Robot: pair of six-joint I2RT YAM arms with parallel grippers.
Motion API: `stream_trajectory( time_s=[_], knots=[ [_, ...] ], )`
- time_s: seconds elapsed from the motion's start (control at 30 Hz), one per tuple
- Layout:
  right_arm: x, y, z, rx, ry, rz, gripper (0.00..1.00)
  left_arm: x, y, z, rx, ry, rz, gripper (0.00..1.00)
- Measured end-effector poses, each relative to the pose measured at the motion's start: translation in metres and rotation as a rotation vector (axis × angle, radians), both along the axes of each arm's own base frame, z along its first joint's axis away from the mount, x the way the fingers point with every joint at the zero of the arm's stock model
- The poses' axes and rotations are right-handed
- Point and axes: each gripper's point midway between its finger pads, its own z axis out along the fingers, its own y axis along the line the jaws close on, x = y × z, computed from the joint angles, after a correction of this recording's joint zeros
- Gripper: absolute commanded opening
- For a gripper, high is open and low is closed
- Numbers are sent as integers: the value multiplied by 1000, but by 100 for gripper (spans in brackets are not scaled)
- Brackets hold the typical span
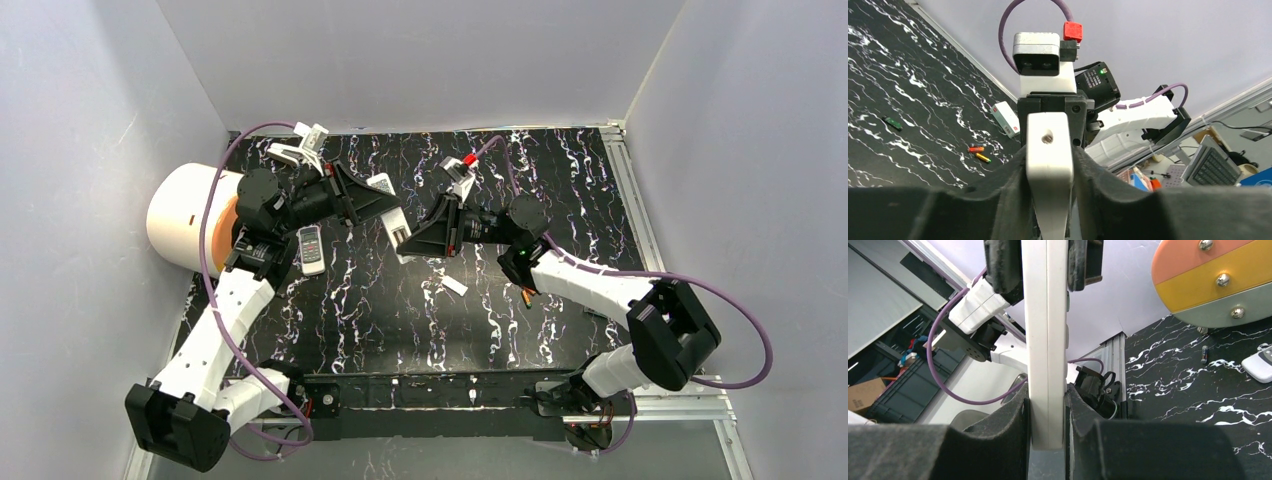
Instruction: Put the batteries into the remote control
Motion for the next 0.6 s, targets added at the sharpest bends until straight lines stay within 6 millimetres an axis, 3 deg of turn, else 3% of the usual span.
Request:
stream_trajectory(
  time_s=[0.13,0.17,0.3,0.37,0.47,0.6],
  knots=[
    [-1,0,-6,-24,-21,6,3,3,-1,-5,9,9,-3,0],
    [0,0,-7,-30,-26,0,8,4,-1,-6,10,10,-3,0],
    [4,0,-9,-58,-38,-19,54,7,-2,-7,16,2,3,0],
    [8,0,-10,-76,-35,-41,67,9,-1,-8,22,-7,16,0],
    [17,-3,-22,-133,-20,-88,78,22,4,-19,60,17,108,0],
    [40,-19,-48,-278,10,-230,79,50,24,-55,181,120,310,0]
  ],
)
